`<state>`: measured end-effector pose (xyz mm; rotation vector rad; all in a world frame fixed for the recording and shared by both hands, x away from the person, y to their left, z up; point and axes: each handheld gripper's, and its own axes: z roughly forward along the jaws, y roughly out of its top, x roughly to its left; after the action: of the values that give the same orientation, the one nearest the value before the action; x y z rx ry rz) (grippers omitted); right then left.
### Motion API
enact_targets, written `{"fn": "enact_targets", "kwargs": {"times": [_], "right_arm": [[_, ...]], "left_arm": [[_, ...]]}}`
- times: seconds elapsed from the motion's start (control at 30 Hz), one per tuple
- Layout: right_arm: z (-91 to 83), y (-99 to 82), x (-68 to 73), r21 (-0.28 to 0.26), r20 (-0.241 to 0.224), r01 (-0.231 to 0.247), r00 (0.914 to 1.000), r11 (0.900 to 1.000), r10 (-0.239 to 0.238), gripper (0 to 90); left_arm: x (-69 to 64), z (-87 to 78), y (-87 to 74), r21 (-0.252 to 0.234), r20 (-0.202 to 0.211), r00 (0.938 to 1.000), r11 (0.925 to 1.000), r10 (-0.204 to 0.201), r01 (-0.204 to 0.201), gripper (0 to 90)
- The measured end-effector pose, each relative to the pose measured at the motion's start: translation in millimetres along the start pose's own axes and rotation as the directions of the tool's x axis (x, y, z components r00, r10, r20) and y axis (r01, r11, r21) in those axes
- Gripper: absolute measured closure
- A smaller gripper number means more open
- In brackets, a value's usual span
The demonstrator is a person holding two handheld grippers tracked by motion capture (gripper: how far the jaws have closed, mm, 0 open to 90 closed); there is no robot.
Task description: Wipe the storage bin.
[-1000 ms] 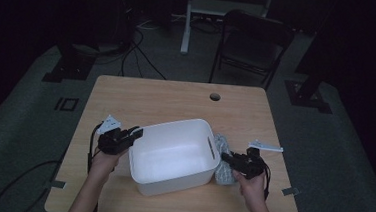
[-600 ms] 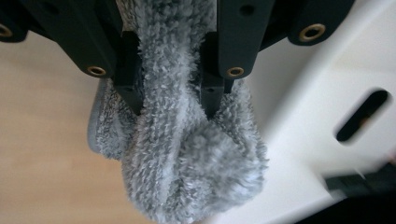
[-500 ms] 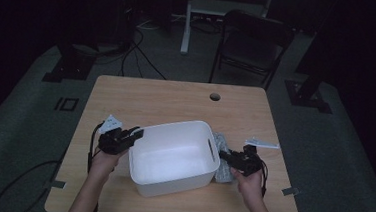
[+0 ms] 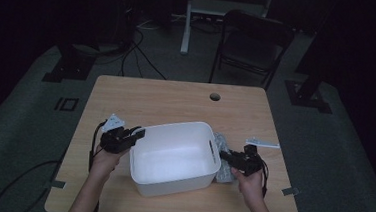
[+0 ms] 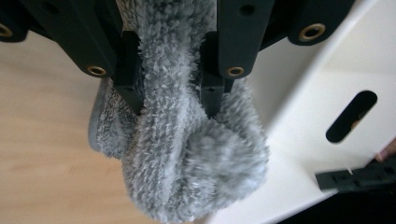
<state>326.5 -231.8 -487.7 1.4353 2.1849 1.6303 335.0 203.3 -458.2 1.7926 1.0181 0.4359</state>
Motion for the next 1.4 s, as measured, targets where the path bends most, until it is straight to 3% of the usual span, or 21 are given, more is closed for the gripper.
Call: {"fn": "enact_targets", "kwargs": {"times": [0.13, 0.23, 0.37, 0.47, 0.53, 0.63, 0.73, 0.8, 0.9, 1.0, 1.13, 1.2, 1.27, 1.3, 1.33, 1.4], "right_arm": [[-11.6, 13.6, 3.9, -0.053, -0.026, 0.02, 0.9994, 0.9984, -0.021, 69.3], [-2.2, 14.7, 6.9, -0.028, -0.007, 0.041, 0.9991, 0.9988, -0.041, 69.5], [7.0, 6.3, -0.3, 0.023, 0.01, 0.022, 0.9997, 0.9995, -0.023, 69.6], [5.7, 8.1, -1.0, 0.024, 0.013, 0.02, 0.9997, 0.9995, -0.021, 69.4], [-0.6, 15.1, 1.0, -0.011, 0.013, 0.036, 0.9993, 0.9993, -0.035, 69.2], [-8.4, 26.8, 3.0, -0.064, -0.026, 0.019, 0.9995, 0.9978, -0.02, 69.2], [-1.9, 29.0, 7.1, -0.041, -0.006, 0.046, 0.9989, 0.9981, -0.046, 69.2], [3.2, 25.2, 0.2, -0.041, -0.031, -0.001, 0.9995, 0.9992, 0.0, 69.2], [12.4, 18.9, -7.2, 0.019, -0.012, -0.018, 0.9998, 0.9997, 0.018, 69.2], [10.1, 22.3, -9.1, 0.02, -0.017, -0.021, 0.9996, 0.9996, 0.021, 69.1], [-3.5, 38.4, -2.8, -0.055, -0.048, 0.003, 0.9988, 0.9985, -0.005, 69.1], [0.2, 43.2, 1.2, -0.031, -0.028, 0.041, 0.9988, 0.9987, -0.041, 69.2], [2.9, 43.0, 0.8, -0.02, -0.028, 0.043, 0.9987, 0.9989, -0.043, 69.3], [8.5, 39.9, -6.5, -0.011, -0.058, -0.002, 0.9983, 0.9999, 0.002, 69.3], [10.3, 38.0, -9.9, -0.006, -0.065, -0.014, 0.9978, 0.9999, 0.014, 69.3], [18.2, 32.2, -12.5, 0.034, -0.037, -0.019, 0.9991, 0.9992, 0.02, 69.4]], "left_arm": [[-1.0, 1.8, 0.9, 0.004, 0.001, 1.0, 1.0, 0.003, -0.003, 73.6], [-2.7, 2.2, 1.3, 0.005, -0.011, 0.9999, 1.0, 0.002, -0.002, 73.7], [-1.4, 2.1, 1.1, 0.004, -0.002, 1.0, 1.0, 0.001, -0.001, 73.6], [0.0, 2.0, 0.8, 0.003, 0.01, 1.0, 1.0, 0.0, 0.0, 73.7], [0.4, 2.3, 0.9, 0.004, 0.014, 0.9999, 1.0, 0.0, 0.0, 73.6], [0.1, 3.2, 1.2, 0.004, 0.015, 0.9999, 1.0, -0.001, 0.001, 73.6], [-0.9, 3.6, 1.4, 0.004, 0.008, 1.0, 1.0, -0.005, 0.005, 73.6], [-1.4, 3.9, 1.3, 0.0, 0.002, 1.0, 1.0, -0.01, 0.01, 73.4], [-0.9, 3.8, 1.3, 0.001, 0.006, 0.9999, 1.0, -0.009, 0.009, 73.3], [0.1, 3.6, 1.1, 0.001, 0.013, 0.9999, 1.0, -0.008, 0.008, 73.3], [-0.1, 4.2, 1.0, -0.001, 0.015, 0.9998, 1.0, -0.01, 0.01, 73.3], [-1.0, 4.4, 1.3, 0.002, 0.008, 0.9999, 1.0, -0.008, 0.008, 73.4], [-1.8, 4.6, 1.2, 0.0, 0.002, 0.9999, 0.9999, -0.013, 0.013, 73.4], [-1.8, 4.5, 1.2, 0.0, 0.001, 0.9999, 0.9999, -0.013, 0.013, 73.3], [-1.8, 4.6, 1.2, 0.0, 0.001, 0.9999, 0.9999, -0.014, 0.014, 73.3], [-1.5, 4.6, 1.2, 0.0, 0.004, 0.9999, 0.9999, -0.012, 0.012, 73.3]]}}
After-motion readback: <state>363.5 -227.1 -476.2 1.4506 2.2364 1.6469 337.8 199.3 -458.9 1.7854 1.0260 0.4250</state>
